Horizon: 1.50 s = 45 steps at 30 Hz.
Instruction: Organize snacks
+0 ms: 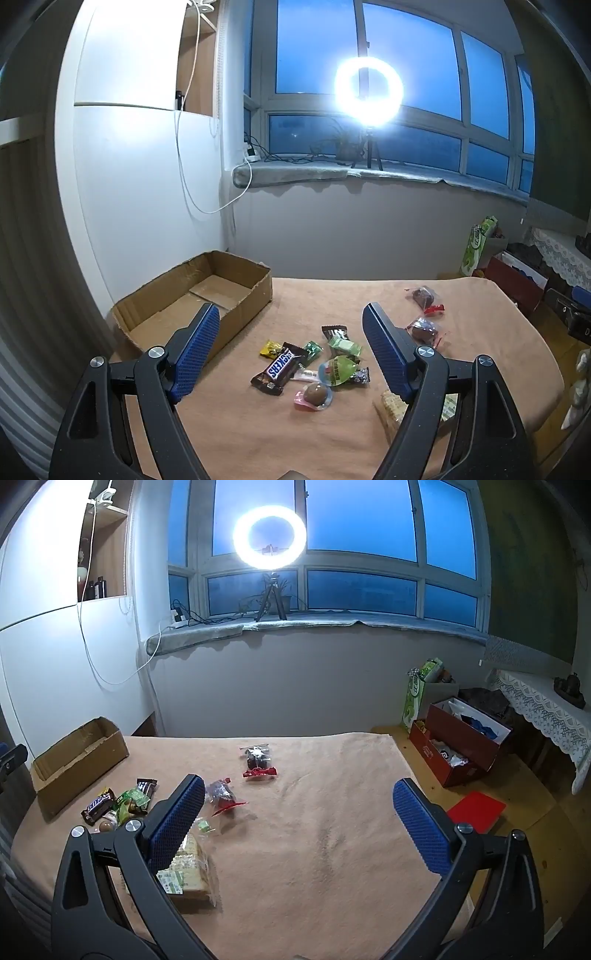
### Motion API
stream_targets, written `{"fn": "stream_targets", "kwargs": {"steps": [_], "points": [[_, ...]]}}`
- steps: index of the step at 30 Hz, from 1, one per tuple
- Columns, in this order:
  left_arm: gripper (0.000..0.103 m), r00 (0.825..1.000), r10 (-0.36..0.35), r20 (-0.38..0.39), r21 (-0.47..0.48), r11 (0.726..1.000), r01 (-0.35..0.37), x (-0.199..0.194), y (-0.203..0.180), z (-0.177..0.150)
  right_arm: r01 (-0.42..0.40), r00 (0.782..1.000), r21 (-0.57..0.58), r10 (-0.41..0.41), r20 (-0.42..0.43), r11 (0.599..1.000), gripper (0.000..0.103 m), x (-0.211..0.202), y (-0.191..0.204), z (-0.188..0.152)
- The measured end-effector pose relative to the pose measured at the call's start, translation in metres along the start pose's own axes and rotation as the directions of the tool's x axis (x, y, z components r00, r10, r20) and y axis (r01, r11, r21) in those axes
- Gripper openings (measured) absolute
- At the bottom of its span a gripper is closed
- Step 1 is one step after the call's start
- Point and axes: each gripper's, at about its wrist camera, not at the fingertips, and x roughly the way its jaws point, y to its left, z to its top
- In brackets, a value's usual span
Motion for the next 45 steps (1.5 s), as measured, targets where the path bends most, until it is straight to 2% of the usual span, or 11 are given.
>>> {"fn": "stream_targets", "kwargs": {"steps": [45], "points": [[0.08, 1.0, -0.004, -0.002, -0.004, 1.0, 0.004, 0.0008, -0.0026, 0.001, -0.032, 0.999, -0.004, 0.032, -0.015, 0.999, 0.103, 0.0056, 0.0085, -0.0042]]}}
